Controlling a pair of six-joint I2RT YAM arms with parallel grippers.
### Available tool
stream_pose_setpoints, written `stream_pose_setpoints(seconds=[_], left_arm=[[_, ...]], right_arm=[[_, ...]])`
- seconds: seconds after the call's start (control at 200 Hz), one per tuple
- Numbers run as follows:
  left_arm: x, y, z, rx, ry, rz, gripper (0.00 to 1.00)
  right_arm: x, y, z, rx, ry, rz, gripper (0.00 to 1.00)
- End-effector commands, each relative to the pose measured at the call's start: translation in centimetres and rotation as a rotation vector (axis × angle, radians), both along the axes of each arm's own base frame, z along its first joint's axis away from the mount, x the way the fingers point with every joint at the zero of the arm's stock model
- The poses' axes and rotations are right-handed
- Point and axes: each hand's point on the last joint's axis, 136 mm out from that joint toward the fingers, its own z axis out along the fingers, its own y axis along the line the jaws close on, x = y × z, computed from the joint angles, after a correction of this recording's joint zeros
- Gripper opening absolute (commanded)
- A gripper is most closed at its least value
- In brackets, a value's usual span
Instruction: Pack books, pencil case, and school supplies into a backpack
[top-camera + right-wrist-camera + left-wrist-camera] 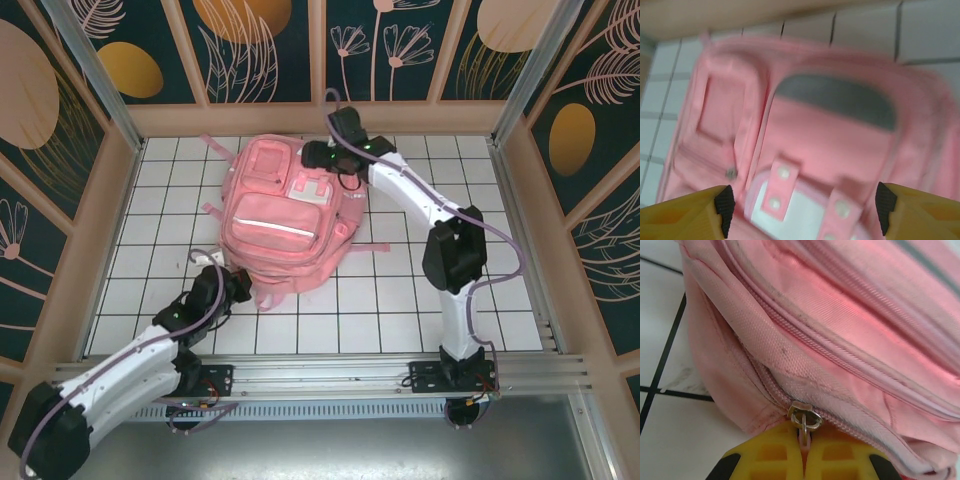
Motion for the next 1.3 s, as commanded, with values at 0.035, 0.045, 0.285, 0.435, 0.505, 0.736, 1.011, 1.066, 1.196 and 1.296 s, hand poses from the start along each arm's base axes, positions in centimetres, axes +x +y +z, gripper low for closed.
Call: stream_pose_setpoints(seconds=[0.035, 0.045, 0.285, 0.435, 0.505, 0.736, 1.011, 1.066, 1.196, 1.296], left_arm=[[1.4, -1.6, 2.2, -0.043, -0.031, -0.035, 0.00], [1.4, -1.6, 2.2, -0.042, -0.031, -0.035, 0.00], [1.6, -1.5, 2.9, -0.048, -0.045, -0.040, 0.00], [1.6, -1.9, 3.0, -0.063, -0.042, -0.056, 0.00], [1.6, -2.2, 3.3, -0.070, -0.045, -0.068, 0.00], [1.1, -3.8, 4.7, -0.132, -0.072, -0.160, 0.00], [-1.2, -5.8, 3.6, -0.221, -0.006, -0.292, 0.00], [-1.6, -6.2, 3.4, -0.241, 0.007, -0.314, 0.00], [-2.6, -7.1, 3.3, -0.279, 0.025, -0.367, 0.00], [-3.7, -9.0, 3.4, -0.293, 0.035, -0.440, 0.02]], right_arm=[[-7.3, 2.2, -2.3, 0.016, 0.163, 0.130, 0.70], [-7.6, 2.0, -2.5, 0.020, 0.173, 0.125, 0.69], [-16.1, -0.4, -4.3, 0.248, 0.298, 0.150, 0.69], [-19.7, -0.3, -6.0, 0.363, 0.381, 0.166, 0.76], [-20.7, 0.2, -6.8, 0.421, 0.406, 0.167, 0.77], [-21.1, 2.1, -9.3, 0.486, 0.429, 0.135, 0.71], [-19.0, 2.3, -10.9, 0.551, 0.402, 0.015, 0.26], [-18.8, 2.4, -10.9, 0.574, 0.403, -0.004, 0.14], [-18.3, 2.9, -10.2, 0.604, 0.387, -0.014, 0.00], [-17.8, 3.3, -9.4, 0.588, 0.361, -0.014, 0.00]])
